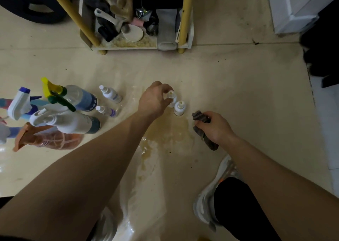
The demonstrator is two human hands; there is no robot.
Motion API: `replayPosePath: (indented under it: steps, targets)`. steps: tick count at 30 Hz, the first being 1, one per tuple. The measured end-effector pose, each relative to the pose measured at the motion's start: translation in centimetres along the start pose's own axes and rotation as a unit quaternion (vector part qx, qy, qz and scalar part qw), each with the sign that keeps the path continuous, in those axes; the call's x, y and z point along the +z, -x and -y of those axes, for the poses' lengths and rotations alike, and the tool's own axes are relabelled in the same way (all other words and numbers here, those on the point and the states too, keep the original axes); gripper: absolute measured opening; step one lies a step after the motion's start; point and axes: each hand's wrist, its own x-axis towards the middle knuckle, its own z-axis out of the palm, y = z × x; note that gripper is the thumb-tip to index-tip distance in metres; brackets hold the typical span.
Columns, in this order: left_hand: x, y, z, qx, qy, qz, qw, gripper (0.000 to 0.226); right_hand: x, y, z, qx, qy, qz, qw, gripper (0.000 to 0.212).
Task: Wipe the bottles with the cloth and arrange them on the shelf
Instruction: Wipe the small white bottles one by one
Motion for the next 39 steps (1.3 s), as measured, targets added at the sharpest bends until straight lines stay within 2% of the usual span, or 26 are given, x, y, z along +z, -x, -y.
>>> replayPosePath:
  steps: [10,14,19,22,25,27,30,31,35,38,39]
  targets:
    - [-8.3,3.2,-2.7,0.01,0.051,-0.054,0.997,0.021,-3.2,3.9,7.4,-0.067,-0.031,-0.064,0.995,0.008]
    - [-13.2,5.6,-4.8,0.01,0.13,-0.086,0.988,0.019,-4.7,7.4,13.2,-0.142,-0.078,-0.087,0.983,0.012]
    - [-19.1,9.3,-8.3,0.063,0.22,-0.119,0.966,0.017,-5.3,13.2,20.6,-0.247,-0.143,-0.068,0.956,0.01]
    - [-22.2,11.4,-10.0,0.1,0.207,-0.146,0.962,0.018,-5.3,16.7,24.2,-0.306,-0.169,-0.042,0.936,0.01]
    - [-24.8,13.5,-11.3,0.136,0.211,-0.152,0.956,0.02,-5.2,20.2,26.9,-0.369,-0.156,-0.026,0.916,0.019]
    - [-26.1,14.7,-11.8,0.154,0.189,-0.152,0.958,0.024,-5.0,21.6,28.0,-0.396,-0.114,-0.029,0.911,0.03]
    - [-27.8,16.2,-12.4,0.162,0.133,-0.164,0.964,0.022,-4.1,22.8,28.5,-0.42,-0.058,-0.027,0.905,0.061]
    - [-28.2,16.6,-12.5,0.163,0.112,-0.168,0.966,0.022,-3.8,22.8,28.3,-0.424,-0.054,-0.022,0.904,0.061]
    - [-28.6,17.5,-12.6,0.153,-0.006,-0.174,0.973,0.025,-3.1,22.0,27.3,-0.423,-0.072,0.005,0.903,0.033]
    - [-28.2,17.4,-12.4,0.141,-0.044,-0.185,0.972,0.023,-2.6,20.9,27.0,-0.39,-0.114,0.022,0.914,0.039]
    - [-28.1,17.2,-12.4,0.144,-0.044,-0.188,0.971,0.022,-2.5,20.6,26.9,-0.378,-0.134,0.031,0.915,0.035]
